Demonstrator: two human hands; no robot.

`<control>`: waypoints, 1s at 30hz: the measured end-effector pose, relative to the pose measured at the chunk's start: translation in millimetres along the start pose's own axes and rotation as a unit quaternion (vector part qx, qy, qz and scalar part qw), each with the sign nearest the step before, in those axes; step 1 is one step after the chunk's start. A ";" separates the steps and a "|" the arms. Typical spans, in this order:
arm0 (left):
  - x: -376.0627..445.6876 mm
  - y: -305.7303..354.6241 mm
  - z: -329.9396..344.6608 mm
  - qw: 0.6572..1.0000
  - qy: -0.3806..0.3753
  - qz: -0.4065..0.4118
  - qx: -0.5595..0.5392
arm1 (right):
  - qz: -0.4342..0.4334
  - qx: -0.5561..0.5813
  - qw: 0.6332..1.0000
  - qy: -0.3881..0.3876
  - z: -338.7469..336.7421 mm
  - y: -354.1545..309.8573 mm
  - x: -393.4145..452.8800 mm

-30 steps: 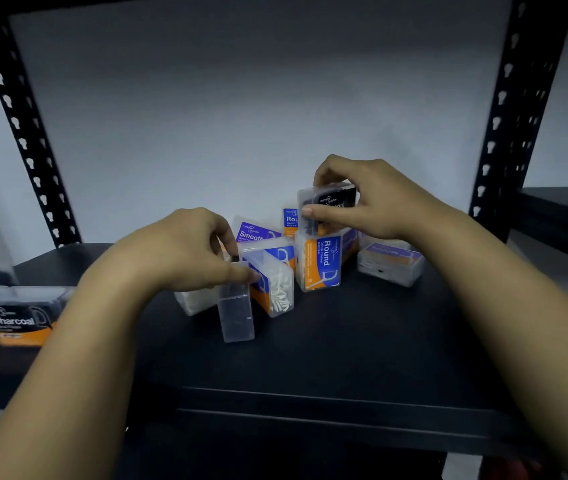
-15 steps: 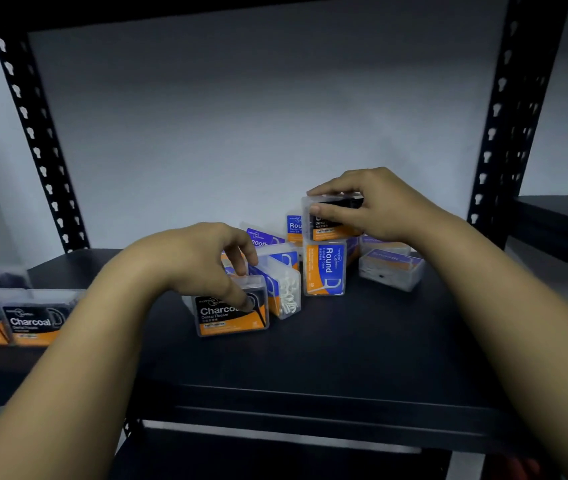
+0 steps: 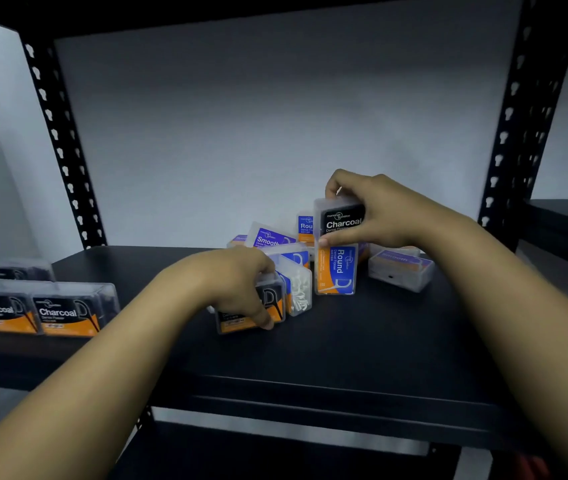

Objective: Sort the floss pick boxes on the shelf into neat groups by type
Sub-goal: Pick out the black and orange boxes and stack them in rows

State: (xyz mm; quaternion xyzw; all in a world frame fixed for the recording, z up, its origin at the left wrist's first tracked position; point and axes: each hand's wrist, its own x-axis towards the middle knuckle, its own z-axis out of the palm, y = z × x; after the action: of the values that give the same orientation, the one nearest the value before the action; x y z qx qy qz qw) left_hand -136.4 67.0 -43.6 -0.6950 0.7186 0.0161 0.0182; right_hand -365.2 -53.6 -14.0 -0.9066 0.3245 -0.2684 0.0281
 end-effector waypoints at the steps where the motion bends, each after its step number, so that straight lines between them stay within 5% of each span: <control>1: -0.7 0.3 0.0 1.000 -0.001 0.009 0.000 | -0.007 -0.013 1.000 0.002 -0.4 -2.2 0.0; 12: -24.0 -53.3 -53.3 0.973 0.062 0.156 -0.162 | -0.069 0.102 0.989 0.077 -4.1 -55.8 9.9; 30: -34.5 -238.5 -102.6 0.964 0.009 0.182 -0.191 | -0.070 0.027 0.996 -0.042 43.9 -180.6 117.4</control>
State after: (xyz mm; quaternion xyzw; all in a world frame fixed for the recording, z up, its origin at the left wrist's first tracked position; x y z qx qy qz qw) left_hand 102.7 88.4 61.1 -0.5429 0.8167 0.1499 -0.1252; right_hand -163.7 12.5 44.2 -0.9364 0.2518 -0.2398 0.0470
